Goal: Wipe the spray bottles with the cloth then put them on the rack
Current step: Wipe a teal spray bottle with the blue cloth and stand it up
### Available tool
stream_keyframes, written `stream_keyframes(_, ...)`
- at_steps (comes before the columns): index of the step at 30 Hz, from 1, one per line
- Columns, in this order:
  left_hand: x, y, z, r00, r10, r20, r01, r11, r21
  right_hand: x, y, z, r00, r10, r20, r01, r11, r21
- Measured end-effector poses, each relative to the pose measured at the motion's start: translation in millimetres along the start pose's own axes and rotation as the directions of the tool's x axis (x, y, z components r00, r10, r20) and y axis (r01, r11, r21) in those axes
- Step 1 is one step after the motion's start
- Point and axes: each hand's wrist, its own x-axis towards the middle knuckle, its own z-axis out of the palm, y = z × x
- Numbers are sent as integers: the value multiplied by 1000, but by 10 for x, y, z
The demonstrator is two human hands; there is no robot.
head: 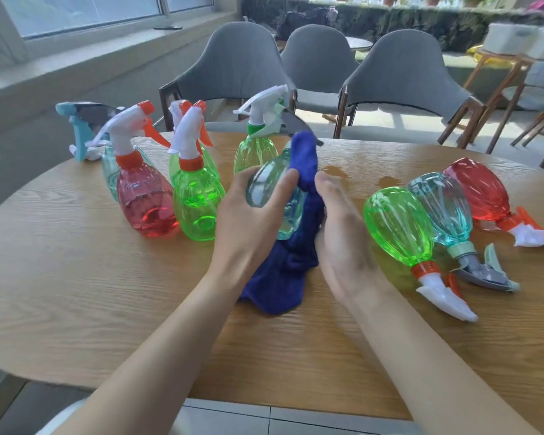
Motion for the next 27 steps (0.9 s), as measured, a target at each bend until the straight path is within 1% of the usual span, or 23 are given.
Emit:
stream_keyframes(2,16,20,-28,998,-65,-14,63,991,-119,-8,24,22,998,-59,9,59,996,-61)
stream_keyframes(4,-6,51,-40,999,-45,-4,44,986,-159,15,37,17,995,-94,-19,92,991,-97)
stream_keyframes(5,-15,60,-44,1000,-22,14,24,985,-168,35,27,7,995,-92,-42,89,993,-83)
stream_keyframes(6,-27,61,-50,999,-2,44,10,984,-175,64,10,-15,995,-75,-65,72,996,-48)
stream_keyframes(8,-87,72,-42,991,31,133,-6,983,-185,118,-56,-64,994,-18,-106,27,996,81)
stream_keyframes(10,-149,76,-15,978,61,200,-30,988,-155,150,-122,-101,993,36,-115,-11,977,212)
stream_keyframes(11,-162,80,-1,976,68,208,-37,988,-147,147,-138,-99,993,55,-109,-27,968,250)
stream_keyframes(13,-146,94,5,986,58,154,-28,981,-191,113,-113,-62,994,72,-83,-50,968,244)
stream_keyframes(15,-92,90,-14,996,35,77,-17,975,-220,26,-81,-20,996,65,-60,-54,985,165)
stream_keyframes(17,-50,73,-48,998,35,56,-23,978,-206,-33,-62,-7,998,37,-43,-33,994,101)
stream_keyframes(18,-49,77,-61,997,42,64,-28,978,-206,-43,-74,-8,999,29,-35,-26,995,96)
stream_keyframes(19,-54,83,-66,995,56,77,-39,977,-210,-35,-97,-23,999,29,-30,-26,993,118)
stream_keyframes(21,-84,95,-60,989,92,116,-67,976,-205,25,-141,-61,999,39,-34,-30,973,227)
stream_keyframes(24,-156,106,-5,977,116,178,-84,980,-178,104,-129,-75,994,84,-74,-55,943,327)
stream_keyframes(27,-106,83,-2,992,73,104,-47,971,-233,65,-85,-14,996,76,-47,-57,943,327)
